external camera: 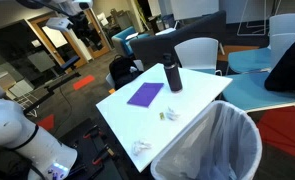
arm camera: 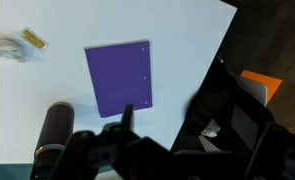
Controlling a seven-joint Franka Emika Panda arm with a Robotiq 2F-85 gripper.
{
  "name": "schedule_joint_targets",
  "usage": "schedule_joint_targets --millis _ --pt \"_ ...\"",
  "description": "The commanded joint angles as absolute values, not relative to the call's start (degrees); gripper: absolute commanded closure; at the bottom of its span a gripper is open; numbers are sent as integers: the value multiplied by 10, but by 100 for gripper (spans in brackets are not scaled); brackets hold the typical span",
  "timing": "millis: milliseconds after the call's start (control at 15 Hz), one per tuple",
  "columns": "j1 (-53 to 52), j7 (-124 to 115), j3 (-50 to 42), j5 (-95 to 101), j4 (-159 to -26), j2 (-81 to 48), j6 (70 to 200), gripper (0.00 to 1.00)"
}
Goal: Open the notebook
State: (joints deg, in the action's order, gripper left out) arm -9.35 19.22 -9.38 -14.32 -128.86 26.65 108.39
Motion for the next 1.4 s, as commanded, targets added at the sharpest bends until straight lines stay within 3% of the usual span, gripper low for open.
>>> schedule_joint_targets --millis 0,667,1333 --pt "-74 199 -78 -151 -1287 265 1081 0" --pt "-59 213 -89 -162 -1285 238 1115 0" --pt "-29 448 -155 -346 -1278 67 1203 0"
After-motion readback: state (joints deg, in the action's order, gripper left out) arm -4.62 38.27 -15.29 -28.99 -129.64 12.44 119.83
